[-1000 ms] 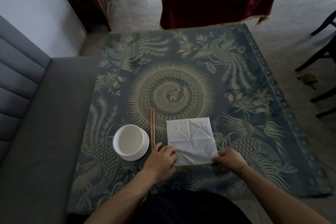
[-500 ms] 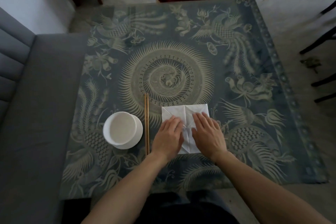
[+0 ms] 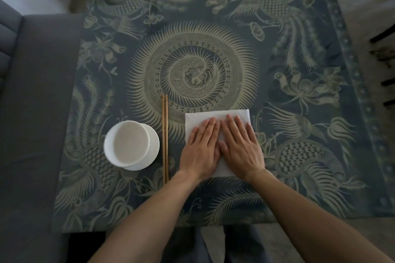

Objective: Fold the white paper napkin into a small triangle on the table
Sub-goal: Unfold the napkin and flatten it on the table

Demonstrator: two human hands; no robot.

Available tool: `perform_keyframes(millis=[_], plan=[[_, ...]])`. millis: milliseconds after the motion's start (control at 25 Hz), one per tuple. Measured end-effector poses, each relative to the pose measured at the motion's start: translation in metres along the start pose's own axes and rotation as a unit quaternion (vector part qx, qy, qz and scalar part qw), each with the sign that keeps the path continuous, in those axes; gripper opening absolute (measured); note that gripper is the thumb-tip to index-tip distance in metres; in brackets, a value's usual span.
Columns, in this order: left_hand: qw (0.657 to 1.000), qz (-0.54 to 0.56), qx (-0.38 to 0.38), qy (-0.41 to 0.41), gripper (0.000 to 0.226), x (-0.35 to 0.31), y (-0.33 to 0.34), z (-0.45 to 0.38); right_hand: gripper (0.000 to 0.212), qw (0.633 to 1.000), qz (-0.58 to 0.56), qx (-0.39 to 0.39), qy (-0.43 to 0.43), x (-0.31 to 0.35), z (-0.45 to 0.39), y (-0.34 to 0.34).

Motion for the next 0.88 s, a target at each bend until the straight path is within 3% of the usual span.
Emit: perform_keyframes(millis=[240,480,600,720,880], plan=[[0.998,-0.034,0.026,-0.040,0.075,0.027,-0.004,0.006,0.072,0.997,0.017,0.002,0.082,-0.023,0.011,-0.004],[0.996,-0.037,0.007,-0.084,0.075,0.044,-0.015,0.011,0.075,0.993,0.025,-0.002,0.119,-0.036,0.019,-0.012],[0.998,0.016,-0.028,-0.046,0.068,0.022,-0.024,0.000,0.067,0.997,0.001,-0.041,0.059,-0.012,0.002,-0.021],[0.999,0.036,-0.016,-0.021,0.063,-0.001,-0.019,-0.018,0.063,1.000,-0.014,-0.016,-0.022,0.007,-0.018,-0.016],[0.999,0.003,0.007,-0.038,0.068,0.013,-0.008,-0.023,0.066,1.000,0.007,0.002,0.001,-0.011,-0.023,-0.007]])
Point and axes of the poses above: each hand's wrist, its own z-axis away from the middle knuckle, its own y-axis out of the palm, x = y × z, the point moved 7 cm from there along -z, towards the middle knuckle, and after that the axes turned 5 degrees about -y, right-handed, at the moved point
